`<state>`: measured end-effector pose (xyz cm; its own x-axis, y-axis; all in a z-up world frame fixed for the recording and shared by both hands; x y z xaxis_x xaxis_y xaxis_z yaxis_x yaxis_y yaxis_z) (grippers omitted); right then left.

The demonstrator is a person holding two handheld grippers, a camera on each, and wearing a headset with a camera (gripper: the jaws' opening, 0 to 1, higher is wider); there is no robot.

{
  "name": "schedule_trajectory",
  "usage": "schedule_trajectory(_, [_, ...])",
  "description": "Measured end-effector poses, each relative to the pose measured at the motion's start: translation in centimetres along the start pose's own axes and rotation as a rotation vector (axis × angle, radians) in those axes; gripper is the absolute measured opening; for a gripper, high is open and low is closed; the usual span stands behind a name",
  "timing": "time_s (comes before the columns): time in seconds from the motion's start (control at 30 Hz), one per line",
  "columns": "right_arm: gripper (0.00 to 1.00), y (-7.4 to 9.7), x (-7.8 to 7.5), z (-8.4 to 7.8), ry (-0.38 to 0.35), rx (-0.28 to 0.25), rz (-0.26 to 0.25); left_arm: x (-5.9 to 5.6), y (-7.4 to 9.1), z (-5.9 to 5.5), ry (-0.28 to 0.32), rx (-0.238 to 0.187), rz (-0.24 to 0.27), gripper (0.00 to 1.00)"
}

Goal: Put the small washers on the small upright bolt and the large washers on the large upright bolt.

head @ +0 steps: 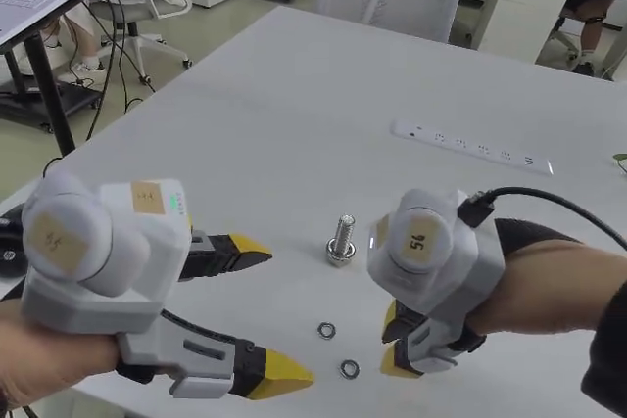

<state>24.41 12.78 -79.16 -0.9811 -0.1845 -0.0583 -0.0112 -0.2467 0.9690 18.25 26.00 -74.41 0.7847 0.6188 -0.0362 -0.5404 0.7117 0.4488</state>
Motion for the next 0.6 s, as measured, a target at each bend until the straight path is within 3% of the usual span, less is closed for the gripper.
schedule_trajectory(0.33, [0.18,-1.5,0.4,1.4,0.037,0.004,0.033,-0.1,0.1,-0.3,0.007,-0.003,0.004,0.71])
schedule_trajectory(0.6, [0.18,-2.6,0.5,1.6,0.05,0.021,0.048,-0.1,0.1,-0.7,0.017,-0.005,0.005,0.71])
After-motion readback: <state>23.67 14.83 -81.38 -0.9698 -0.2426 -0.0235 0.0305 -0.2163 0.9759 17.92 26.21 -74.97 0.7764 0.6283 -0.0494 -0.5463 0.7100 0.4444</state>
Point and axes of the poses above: the centre of the closed fingertips' face, and the gripper's own axes: y roughly backward along the fingers, x roughly to its left, z roughly out of its top, the point moved 6 cm from there along y, roughly backward along the fingers, and after that the axes turned 2 degrees about -z, right-handed, at the moved point
